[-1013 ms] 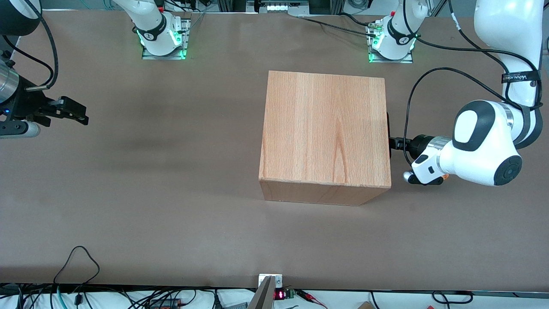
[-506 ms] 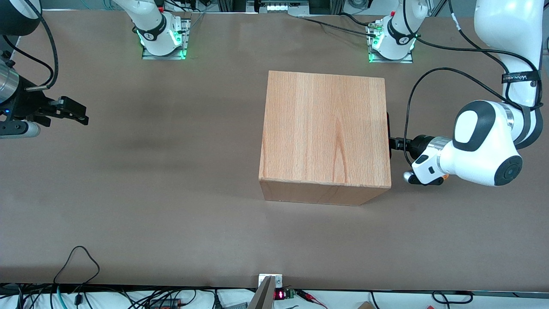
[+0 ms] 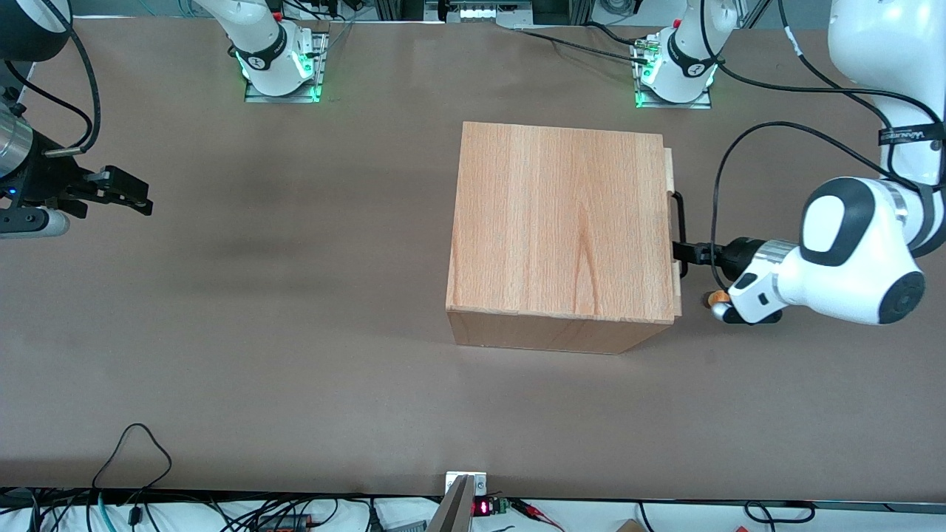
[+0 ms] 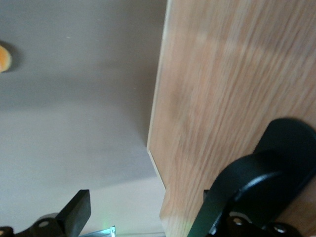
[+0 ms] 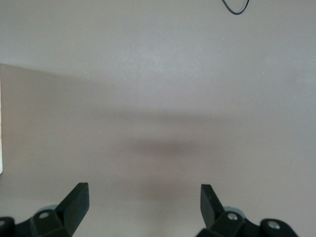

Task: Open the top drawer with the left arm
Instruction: 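Pull the handle with the left gripper, sliding the drawer out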

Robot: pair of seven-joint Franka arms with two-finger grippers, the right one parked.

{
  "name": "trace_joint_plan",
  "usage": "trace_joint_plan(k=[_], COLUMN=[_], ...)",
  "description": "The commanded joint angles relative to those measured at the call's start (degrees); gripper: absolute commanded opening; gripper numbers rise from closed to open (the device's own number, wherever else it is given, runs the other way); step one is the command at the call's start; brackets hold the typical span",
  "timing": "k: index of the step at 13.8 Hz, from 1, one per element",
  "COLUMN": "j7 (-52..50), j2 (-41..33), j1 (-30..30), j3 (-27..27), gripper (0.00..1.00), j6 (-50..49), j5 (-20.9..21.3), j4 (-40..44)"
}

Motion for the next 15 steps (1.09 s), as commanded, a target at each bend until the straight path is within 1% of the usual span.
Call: trace_joint_plan(k=[1,3,8,10,13,15], j7=[-0.1,-0.1,0.1,0.2,0.2,0.4], j2=[2.2,2.3,2.2,2.2,2.3,2.3], j1=[2.3,3.4,3.6,5.1,6.9,9.2], j3=[0.5,0.6,3.0,2.9,3.0,3.0], gripper=[1.0,1.0,1.0,1.0,1.0,1.0], j6=[0.4,0.4,0.4,0.3,0.3,0.3], j5=[-0.2,-0.2,-0.1,1.7,1.9,2.0], j4=[2.4,2.5,2.6,2.6,2.6,2.6])
